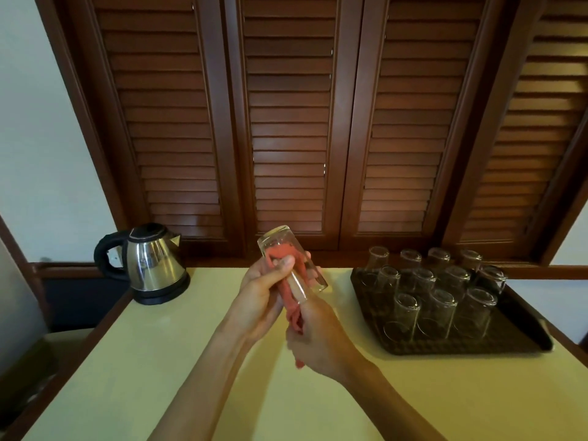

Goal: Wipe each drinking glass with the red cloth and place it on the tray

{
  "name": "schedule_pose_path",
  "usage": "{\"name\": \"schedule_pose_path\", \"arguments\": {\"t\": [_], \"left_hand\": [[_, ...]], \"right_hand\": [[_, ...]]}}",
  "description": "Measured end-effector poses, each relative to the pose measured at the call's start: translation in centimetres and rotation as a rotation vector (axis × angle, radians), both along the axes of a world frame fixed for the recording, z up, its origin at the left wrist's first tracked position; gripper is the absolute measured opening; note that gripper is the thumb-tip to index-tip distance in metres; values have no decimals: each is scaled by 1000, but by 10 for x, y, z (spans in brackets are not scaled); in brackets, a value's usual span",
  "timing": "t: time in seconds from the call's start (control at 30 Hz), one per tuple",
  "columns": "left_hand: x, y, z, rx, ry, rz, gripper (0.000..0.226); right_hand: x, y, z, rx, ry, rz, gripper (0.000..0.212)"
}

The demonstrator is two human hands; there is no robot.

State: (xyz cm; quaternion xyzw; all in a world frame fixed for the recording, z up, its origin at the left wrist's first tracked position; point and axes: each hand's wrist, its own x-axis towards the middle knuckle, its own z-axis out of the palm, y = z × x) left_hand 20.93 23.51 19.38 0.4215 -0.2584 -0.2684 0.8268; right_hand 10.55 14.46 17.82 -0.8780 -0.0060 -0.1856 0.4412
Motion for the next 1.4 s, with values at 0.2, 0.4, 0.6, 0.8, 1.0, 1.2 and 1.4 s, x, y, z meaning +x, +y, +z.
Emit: {"name": "schedule_pose_path", "arguments": {"t": [0.2,0.4,0.6,0.8,1.0,1.2,1.4], "left_hand": [[23,17,17,-50,-194,22,51],[6,11,22,20,48,163,62],[-22,3,16,23,95,51,60],[-17,12,21,115,-20,191,62],[-25,20,19,407,-356,61,50],[0,24,15,662,-576,208,81],[3,24,5,762,-696,283,64]], "right_hand": [[-28,-20,1,1421,145,545,43],[-23,-18,24,957,-232,-154,58],[11,6,32,-59,-355,-70,67],[3,27,23,39,-311,-58,58],[16,-14,44,547,-90,-67,31],[17,-34,44,335,-154,5,29],[15,-38,26,184,-199,-58,37]]}}
